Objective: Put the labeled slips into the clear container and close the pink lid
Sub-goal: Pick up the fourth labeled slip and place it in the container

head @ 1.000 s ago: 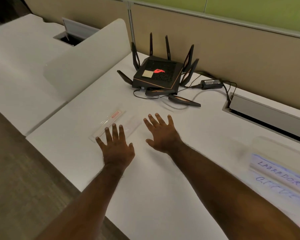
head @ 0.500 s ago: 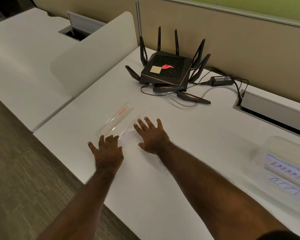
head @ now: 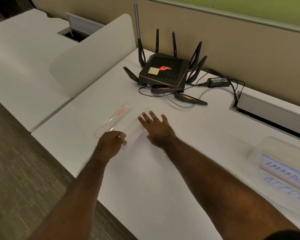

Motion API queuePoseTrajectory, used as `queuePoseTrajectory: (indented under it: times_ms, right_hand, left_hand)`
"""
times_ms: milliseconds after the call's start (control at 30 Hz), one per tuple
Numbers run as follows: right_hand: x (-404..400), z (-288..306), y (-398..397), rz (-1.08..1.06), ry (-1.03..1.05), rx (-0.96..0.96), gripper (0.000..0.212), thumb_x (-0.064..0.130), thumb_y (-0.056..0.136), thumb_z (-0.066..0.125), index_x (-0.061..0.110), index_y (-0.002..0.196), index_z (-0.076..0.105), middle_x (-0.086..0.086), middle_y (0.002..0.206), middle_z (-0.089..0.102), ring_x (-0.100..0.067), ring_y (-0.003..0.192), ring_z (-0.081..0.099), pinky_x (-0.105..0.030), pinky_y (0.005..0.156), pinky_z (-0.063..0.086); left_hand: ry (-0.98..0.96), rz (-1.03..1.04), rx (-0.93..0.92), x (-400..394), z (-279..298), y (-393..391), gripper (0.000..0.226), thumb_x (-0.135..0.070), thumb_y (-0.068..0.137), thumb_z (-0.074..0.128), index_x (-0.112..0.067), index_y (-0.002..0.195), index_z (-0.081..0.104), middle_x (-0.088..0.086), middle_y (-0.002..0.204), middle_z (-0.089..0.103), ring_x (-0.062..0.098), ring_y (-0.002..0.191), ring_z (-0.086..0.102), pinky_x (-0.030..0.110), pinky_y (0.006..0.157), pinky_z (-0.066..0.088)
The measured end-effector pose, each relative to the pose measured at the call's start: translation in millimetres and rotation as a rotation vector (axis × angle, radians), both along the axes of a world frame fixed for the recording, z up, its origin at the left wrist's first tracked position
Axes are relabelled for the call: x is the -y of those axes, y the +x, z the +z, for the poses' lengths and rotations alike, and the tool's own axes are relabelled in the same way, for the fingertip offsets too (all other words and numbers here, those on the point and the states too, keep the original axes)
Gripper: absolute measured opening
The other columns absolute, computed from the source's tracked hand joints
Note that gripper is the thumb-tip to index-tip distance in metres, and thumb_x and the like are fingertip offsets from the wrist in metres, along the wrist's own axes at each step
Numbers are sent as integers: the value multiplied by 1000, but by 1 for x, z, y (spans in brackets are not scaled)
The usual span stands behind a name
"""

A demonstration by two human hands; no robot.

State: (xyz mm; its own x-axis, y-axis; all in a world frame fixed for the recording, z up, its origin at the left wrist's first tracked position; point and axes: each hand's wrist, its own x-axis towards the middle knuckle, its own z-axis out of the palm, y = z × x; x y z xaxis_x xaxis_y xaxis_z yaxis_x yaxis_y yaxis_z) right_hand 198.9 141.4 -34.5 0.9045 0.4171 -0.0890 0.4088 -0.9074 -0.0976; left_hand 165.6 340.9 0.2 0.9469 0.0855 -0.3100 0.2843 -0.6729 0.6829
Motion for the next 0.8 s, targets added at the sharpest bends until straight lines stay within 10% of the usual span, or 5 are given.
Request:
queuePoseTrajectory:
  times_ms: [400, 600, 800]
  right_hand:
    - [98, 47, -6, -29, 54, 133, 75, 24, 83, 72, 34, 147, 34, 1, 152, 40, -24, 148, 15, -58, 113, 12]
    - [162, 69, -25, -178, 121, 30, 61, 47, 83, 67, 39, 140, 45, 9, 142, 52, -16, 136, 39, -47, 110, 17]
    - [226, 90, -58, -326, 193, -30, 58, 59, 78, 65, 39, 132, 55, 12, 133, 60, -15, 124, 50, -41, 103, 30]
  left_hand:
    - [-362, -213, -333, 33, 60, 16, 19, -23, 96, 55, -20, 106, 71, -5, 88, 74, 14, 83, 60, 29, 80, 45]
    - [-133, -436, -181, 71, 65, 22, 65, -58, 81, 63, -33, 140, 48, -6, 137, 56, 19, 120, 55, 40, 101, 47]
    - [65, -593, 56, 140, 72, 19, 62, -32, 84, 72, -25, 140, 48, 1, 142, 51, 17, 119, 52, 23, 81, 42]
